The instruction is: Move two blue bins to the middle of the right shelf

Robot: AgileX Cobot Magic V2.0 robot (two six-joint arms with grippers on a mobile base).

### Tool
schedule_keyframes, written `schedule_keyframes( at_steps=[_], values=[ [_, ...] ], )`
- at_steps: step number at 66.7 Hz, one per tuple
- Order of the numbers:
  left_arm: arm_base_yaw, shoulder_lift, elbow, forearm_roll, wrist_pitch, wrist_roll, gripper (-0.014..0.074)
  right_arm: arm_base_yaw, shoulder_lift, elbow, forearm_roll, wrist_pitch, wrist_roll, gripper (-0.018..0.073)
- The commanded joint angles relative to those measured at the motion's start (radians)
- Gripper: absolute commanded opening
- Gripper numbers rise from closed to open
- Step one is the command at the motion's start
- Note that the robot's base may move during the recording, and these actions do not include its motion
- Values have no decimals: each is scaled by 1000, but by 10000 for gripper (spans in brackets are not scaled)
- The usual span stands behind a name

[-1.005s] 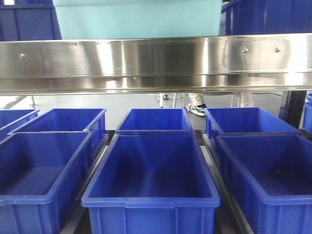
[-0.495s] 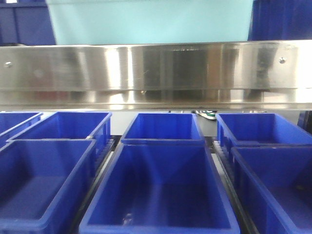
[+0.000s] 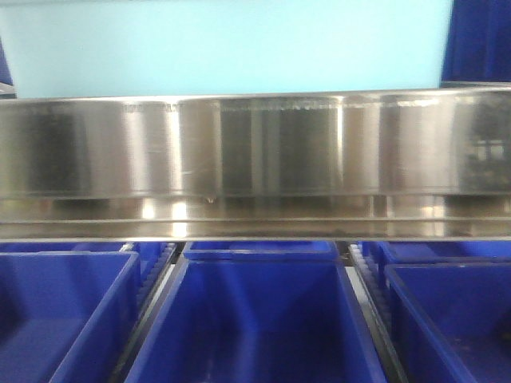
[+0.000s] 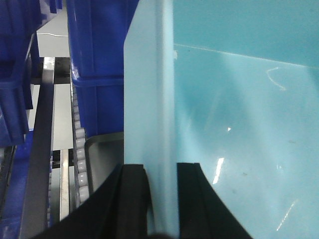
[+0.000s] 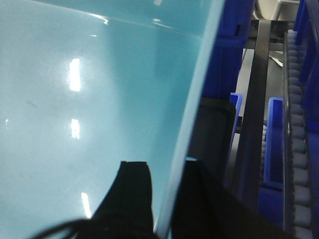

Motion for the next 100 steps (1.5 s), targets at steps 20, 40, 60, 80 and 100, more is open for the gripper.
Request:
schedule_keyframes(
  at_steps=[20,40,60,80,100],
  values=[
    [2,-14,-12,-9,-74,-15,-111,-3,-16,-10,-7,-20,-35,-153],
    [2,-14,-12,-9,-74,-15,-111,-3,-16,-10,-7,-20,-35,-153],
    [2,-14,-12,-9,-74,-15,-111,-3,-16,-10,-7,-20,-35,-153],
    [2,-14,-12,-9,-74,-15,-111,-3,-16,-10,-7,-20,-35,-153],
    [2,-14,-12,-10,-76,-15,-111,-3,-16,-10,-7,-22,-35,-153]
  ],
)
